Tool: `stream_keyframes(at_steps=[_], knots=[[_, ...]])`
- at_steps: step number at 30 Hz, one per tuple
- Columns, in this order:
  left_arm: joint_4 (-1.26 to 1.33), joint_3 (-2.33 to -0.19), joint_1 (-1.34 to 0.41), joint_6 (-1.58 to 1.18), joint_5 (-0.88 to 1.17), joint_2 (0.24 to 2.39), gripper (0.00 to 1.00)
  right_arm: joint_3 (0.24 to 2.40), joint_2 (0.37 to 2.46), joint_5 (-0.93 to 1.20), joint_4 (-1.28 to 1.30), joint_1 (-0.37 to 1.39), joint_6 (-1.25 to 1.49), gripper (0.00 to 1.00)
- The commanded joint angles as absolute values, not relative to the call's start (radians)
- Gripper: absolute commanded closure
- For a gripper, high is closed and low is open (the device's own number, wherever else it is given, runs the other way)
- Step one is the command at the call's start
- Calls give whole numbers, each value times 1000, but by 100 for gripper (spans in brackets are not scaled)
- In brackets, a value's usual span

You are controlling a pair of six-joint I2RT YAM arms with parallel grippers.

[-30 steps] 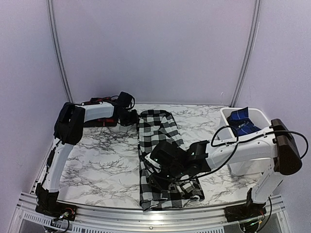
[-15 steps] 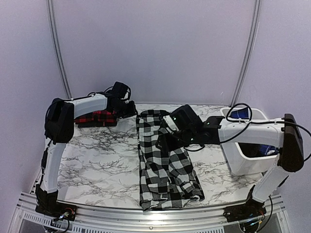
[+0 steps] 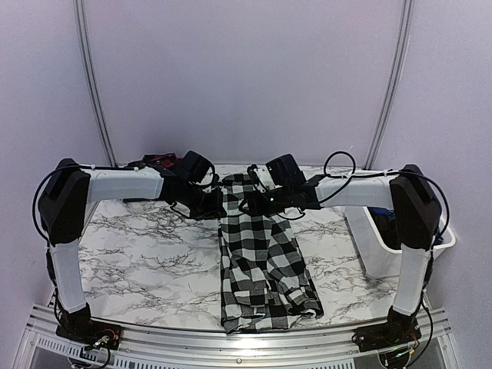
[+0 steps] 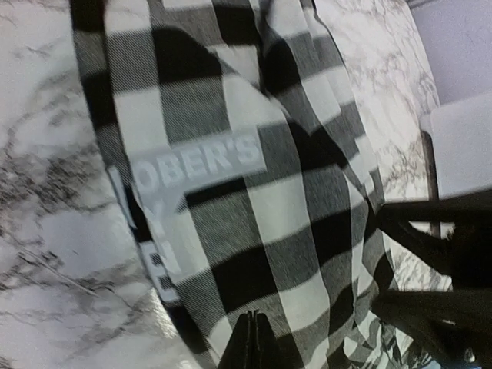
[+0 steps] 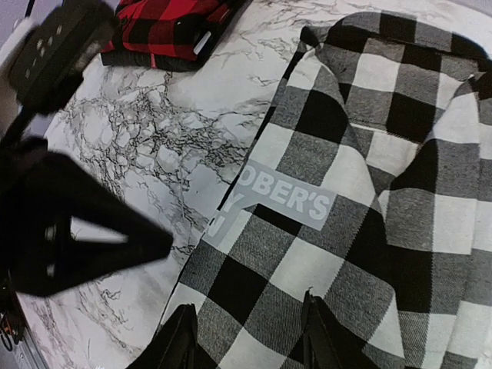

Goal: Fold and stack the long sleeve shirts
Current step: Smooth out the rectangle-folded shirt at the center of the board.

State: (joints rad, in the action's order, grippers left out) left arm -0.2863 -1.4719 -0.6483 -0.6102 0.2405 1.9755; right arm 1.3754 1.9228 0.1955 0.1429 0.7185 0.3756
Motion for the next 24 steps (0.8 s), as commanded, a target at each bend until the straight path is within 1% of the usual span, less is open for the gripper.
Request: stream_keyframes(at_steps=[1,7,14,20,24], knots=[[-140,-1342,-720,-705,338,1922,99,1423,2001,307,58,677,373,59],[-37,-1202,-771,-757,361,1896,100,1413,2087,351,30,617,386,61],[-35,-1094,-804,-768,353,1885,100,1411,2135,344,25,591,395,62],[-40,-1088,-807,-756,353,1882,100,1424,2142,329,46,589,401,63],[-61,-1091,-816,-746,348,1838,100,1434,2126,308,78,587,382,63]])
